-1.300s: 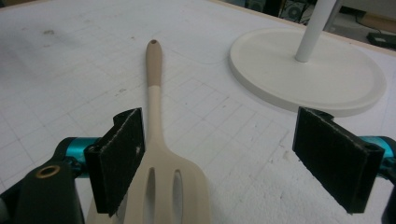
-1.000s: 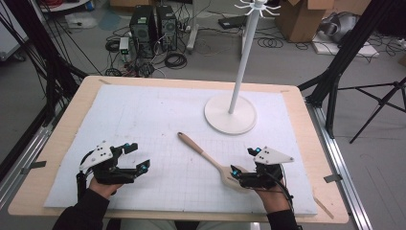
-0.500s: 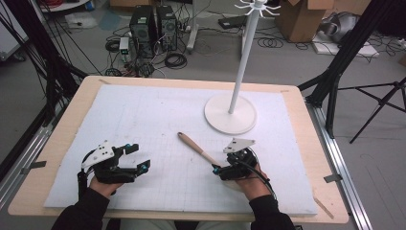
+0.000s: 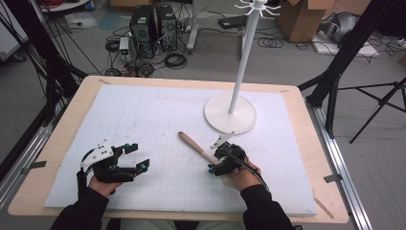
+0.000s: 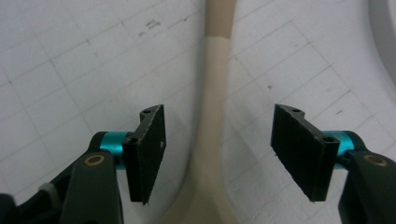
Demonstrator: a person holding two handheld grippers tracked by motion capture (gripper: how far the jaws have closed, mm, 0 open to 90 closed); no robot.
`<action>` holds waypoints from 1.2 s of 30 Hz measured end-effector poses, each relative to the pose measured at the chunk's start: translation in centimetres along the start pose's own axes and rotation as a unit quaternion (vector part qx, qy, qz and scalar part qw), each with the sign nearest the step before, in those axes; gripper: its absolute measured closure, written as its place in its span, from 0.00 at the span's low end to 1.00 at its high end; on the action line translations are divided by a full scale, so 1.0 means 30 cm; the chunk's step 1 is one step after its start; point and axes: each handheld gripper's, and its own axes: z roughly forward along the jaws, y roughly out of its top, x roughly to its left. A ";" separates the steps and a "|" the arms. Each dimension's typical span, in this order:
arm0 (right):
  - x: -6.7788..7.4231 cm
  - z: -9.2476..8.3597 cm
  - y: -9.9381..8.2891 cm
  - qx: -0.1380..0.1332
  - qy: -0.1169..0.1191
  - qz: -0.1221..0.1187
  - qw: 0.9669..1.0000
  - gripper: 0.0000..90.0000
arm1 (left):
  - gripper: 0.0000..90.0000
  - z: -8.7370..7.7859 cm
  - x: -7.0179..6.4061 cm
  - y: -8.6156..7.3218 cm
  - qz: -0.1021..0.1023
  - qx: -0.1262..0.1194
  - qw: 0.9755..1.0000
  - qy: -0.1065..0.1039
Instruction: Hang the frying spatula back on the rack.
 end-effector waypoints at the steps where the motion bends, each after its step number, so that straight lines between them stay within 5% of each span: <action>1: 0.000 0.005 0.000 0.003 -0.001 -0.001 1.000 0.41 | 0.22 0.000 0.001 0.000 0.000 0.000 1.000 0.001; 6: -0.006 0.012 -0.001 0.009 0.004 0.007 1.000 0.46 | 0.22 -0.001 0.002 0.000 -0.001 -0.001 1.000 0.002; 10: -0.004 0.010 -0.001 0.010 0.026 0.009 1.000 0.60 | 0.22 0.000 0.001 -0.001 -0.002 0.001 1.000 0.002; 25: -0.041 0.013 0.005 0.013 0.047 0.045 0.998 0.60 | 0.23 -0.004 0.006 0.001 -0.004 -0.001 1.000 0.004; 36: -0.021 0.014 0.010 0.019 0.024 0.046 0.998 0.77 | 0.23 0.000 0.003 0.001 -0.004 0.001 1.000 0.002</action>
